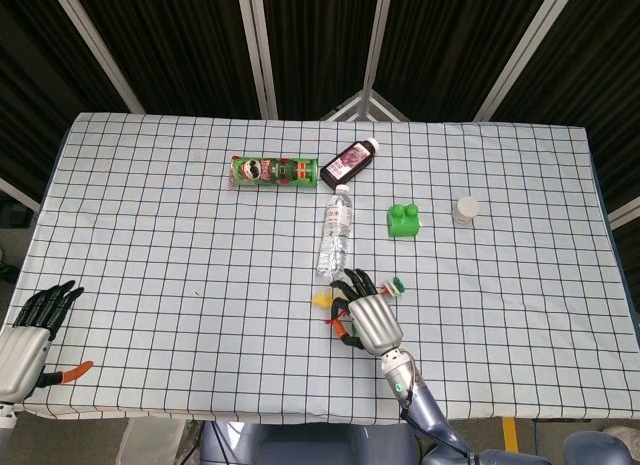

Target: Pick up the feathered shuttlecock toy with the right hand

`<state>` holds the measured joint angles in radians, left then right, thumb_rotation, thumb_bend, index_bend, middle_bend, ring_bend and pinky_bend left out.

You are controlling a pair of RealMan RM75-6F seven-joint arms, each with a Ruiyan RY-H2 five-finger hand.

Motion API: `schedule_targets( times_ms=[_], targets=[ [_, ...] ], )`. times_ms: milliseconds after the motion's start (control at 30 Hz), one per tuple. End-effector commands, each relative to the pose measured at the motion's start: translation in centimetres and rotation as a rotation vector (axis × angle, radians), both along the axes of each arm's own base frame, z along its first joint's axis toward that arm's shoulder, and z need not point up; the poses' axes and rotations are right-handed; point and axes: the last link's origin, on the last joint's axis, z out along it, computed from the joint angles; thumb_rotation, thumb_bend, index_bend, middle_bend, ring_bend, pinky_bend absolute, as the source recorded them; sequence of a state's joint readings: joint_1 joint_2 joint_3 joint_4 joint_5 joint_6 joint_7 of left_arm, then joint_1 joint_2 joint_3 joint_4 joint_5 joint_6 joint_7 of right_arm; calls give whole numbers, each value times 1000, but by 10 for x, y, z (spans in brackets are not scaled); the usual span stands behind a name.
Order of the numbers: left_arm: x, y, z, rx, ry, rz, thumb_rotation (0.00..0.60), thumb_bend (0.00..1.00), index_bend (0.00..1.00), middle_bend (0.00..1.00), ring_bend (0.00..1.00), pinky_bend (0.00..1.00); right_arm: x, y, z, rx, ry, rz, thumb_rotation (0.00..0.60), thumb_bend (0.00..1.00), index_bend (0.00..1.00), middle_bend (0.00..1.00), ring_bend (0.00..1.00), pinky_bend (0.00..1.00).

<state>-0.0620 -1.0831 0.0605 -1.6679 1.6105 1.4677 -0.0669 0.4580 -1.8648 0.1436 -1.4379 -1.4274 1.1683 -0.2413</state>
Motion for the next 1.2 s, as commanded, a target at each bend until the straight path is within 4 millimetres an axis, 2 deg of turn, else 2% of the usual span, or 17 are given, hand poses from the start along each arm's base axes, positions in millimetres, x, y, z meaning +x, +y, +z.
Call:
schedule_targets(
  times_ms=[33,233,400,733,900,967,1100,1200],
  targets=[
    [0,0,0,0,1,1,600,0,0,0,0,0,0,-2,9,-17,1,2,600,533,642,246,0,0],
    [0,0,0,1,2,3,600,0,0,0,0,0,0,-10,32,-62,10,8,600,543,643,247,0,0],
    [0,0,0,1,1,4,600,0,0,0,0,0,-7,-22,59,-128,41,4,600,550,643,247,0,0],
    [0,-1,0,1,0,6,600,0,0,0,0,0,-49,-59,130,-277,153,-104,600,550,643,248,0,0],
    [0,-1,-1,-1,4,8,600,0,0,0,0,0,-68,-67,160,-328,166,-169,600,551,629,248,0,0],
    [0,-1,-1,-1,4,8,600,0,0,0,0,0,-76,-67,168,-333,176,-196,600,551,557,248,0,0],
    [1,-2,-2,-1,6,8,600,0,0,0,0,0,-85,-64,176,-328,218,-212,600,552,226,180,0,0],
    [1,-2,-2,-1,7,8,600,0,0,0,0,0,-86,-60,180,-330,227,-216,600,523,42,110,0,0]
  ],
)
